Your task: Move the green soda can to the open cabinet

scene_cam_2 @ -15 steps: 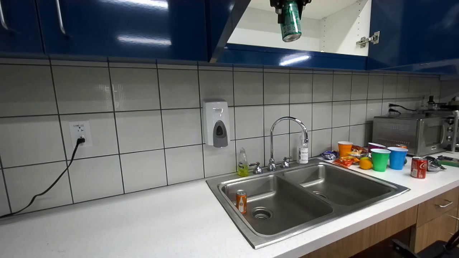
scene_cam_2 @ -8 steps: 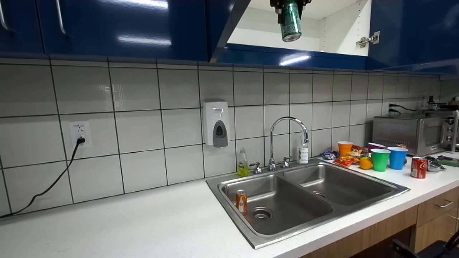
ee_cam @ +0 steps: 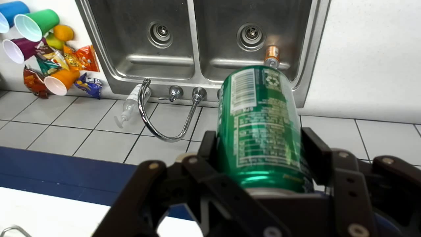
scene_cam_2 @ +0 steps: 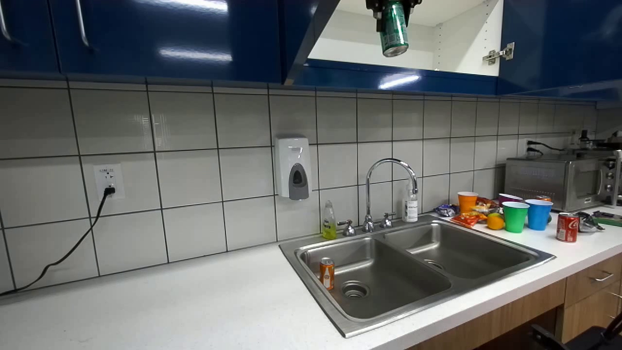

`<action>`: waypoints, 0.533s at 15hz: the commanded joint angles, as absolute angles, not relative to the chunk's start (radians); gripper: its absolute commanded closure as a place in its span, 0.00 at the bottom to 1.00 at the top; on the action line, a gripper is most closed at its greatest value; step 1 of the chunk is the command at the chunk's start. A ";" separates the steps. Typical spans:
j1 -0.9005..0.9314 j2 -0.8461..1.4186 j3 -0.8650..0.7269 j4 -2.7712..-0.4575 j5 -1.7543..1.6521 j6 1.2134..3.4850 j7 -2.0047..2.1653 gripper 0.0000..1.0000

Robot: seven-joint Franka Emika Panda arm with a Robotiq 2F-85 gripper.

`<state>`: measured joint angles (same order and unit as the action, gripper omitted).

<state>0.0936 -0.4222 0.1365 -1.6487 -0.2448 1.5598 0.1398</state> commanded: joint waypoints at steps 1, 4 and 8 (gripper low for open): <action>0.080 -0.419 0.146 -1.642 -0.240 1.557 0.136 0.35; 0.079 -0.418 0.147 -1.641 -0.245 1.554 0.135 0.60; 0.075 -0.405 0.145 -1.625 -0.256 1.559 0.131 0.60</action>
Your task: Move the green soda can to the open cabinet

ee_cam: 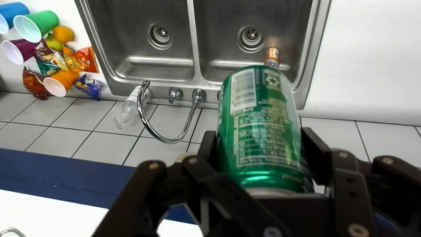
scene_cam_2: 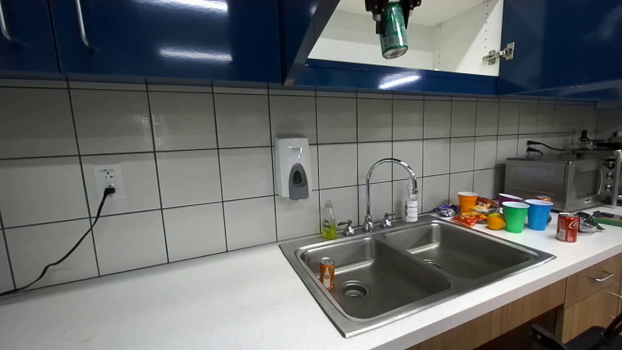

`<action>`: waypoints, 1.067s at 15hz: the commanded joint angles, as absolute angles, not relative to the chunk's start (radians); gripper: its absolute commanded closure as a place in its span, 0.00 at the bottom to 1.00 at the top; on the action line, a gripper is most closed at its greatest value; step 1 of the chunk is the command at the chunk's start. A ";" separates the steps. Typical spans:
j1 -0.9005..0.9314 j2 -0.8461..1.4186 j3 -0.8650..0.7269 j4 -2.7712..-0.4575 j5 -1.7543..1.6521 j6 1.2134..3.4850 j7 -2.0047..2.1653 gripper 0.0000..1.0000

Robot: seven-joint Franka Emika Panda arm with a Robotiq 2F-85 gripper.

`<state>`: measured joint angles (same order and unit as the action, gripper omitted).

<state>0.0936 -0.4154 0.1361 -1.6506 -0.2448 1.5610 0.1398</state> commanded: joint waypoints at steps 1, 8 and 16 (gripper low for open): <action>0.074 -0.402 0.144 -1.620 -0.259 1.563 0.129 0.60; 0.058 -0.348 0.133 -1.517 -0.295 1.601 0.114 0.60; 0.048 -0.265 0.123 -1.366 -0.301 1.592 0.109 0.60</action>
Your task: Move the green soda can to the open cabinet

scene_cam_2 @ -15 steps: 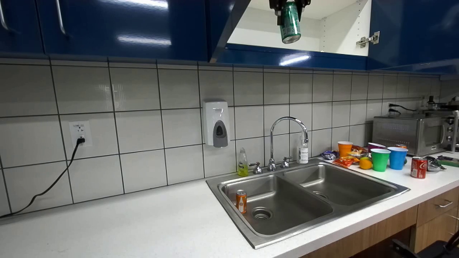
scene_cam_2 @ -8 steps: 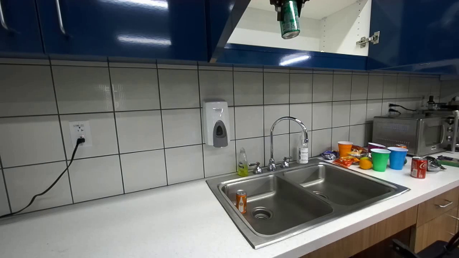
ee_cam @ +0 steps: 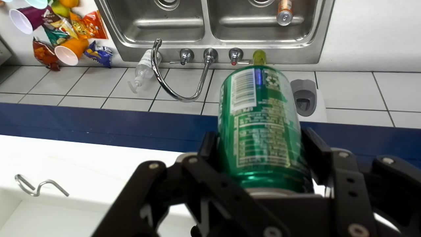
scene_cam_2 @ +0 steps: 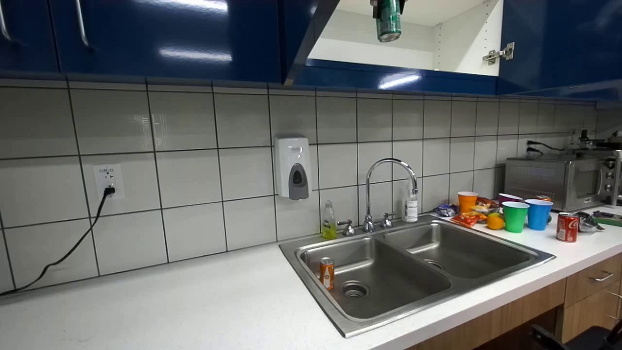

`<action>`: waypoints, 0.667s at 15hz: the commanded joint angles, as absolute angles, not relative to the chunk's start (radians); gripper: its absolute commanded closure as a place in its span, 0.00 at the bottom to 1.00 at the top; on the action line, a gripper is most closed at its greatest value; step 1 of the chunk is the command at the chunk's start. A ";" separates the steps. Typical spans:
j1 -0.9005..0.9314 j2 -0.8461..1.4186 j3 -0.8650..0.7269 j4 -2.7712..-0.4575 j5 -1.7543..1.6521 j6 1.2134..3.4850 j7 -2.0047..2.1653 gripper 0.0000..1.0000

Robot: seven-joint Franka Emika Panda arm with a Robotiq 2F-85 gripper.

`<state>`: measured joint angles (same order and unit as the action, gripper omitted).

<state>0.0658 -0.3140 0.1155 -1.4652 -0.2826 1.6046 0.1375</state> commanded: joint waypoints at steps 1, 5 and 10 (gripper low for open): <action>0.048 -0.256 0.123 -1.346 -0.300 1.592 0.109 0.60; 0.049 -0.219 0.125 -1.250 -0.303 1.567 0.110 0.60; 0.059 -0.183 0.114 -1.176 -0.307 1.564 0.108 0.60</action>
